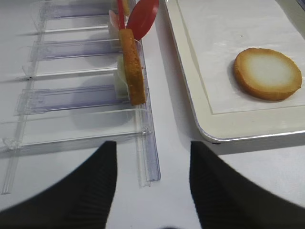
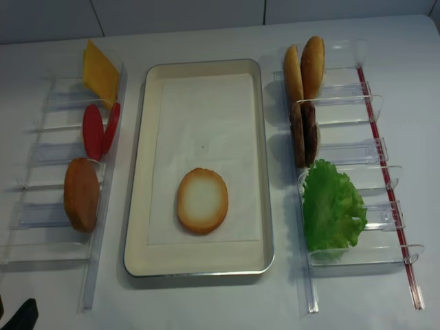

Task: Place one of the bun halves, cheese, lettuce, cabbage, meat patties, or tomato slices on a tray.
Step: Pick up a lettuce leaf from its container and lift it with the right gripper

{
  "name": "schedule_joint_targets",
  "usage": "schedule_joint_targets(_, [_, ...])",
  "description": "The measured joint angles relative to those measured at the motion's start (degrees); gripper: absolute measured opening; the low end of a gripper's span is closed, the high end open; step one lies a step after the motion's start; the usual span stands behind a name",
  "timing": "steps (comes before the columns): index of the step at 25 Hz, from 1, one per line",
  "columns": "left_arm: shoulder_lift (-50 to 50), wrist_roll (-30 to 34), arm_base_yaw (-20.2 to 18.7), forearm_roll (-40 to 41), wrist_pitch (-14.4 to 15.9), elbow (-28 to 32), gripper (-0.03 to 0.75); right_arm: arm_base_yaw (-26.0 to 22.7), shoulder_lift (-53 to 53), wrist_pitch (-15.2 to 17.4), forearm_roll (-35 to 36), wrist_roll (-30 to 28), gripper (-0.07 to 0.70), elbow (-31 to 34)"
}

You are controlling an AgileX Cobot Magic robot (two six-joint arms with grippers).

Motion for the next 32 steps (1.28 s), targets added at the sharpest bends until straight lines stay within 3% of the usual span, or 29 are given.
schedule_joint_targets(11, [0.0,0.0,0.0,0.0,0.0,0.0,0.327,0.0,2.2,0.1,2.3,1.7,0.531,-0.1])
schedule_joint_targets(16, [0.0,0.0,0.0,0.0,0.0,0.0,0.327,0.0,13.2,0.6,4.2,2.4,0.530,-3.6])
schedule_joint_targets(23, [0.0,0.0,0.0,0.0,0.0,0.0,0.327,0.0,32.1,6.9,12.4,2.6,0.530,-12.7])
schedule_joint_targets(27, [0.0,0.0,0.0,0.0,0.0,0.0,0.327,0.0,39.0,7.0,14.8,3.9,0.530,-16.0])
schedule_joint_targets(32, [0.0,0.0,0.0,0.0,0.0,0.0,0.327,0.0,46.8,7.0,23.2,4.2,0.522,-16.2])
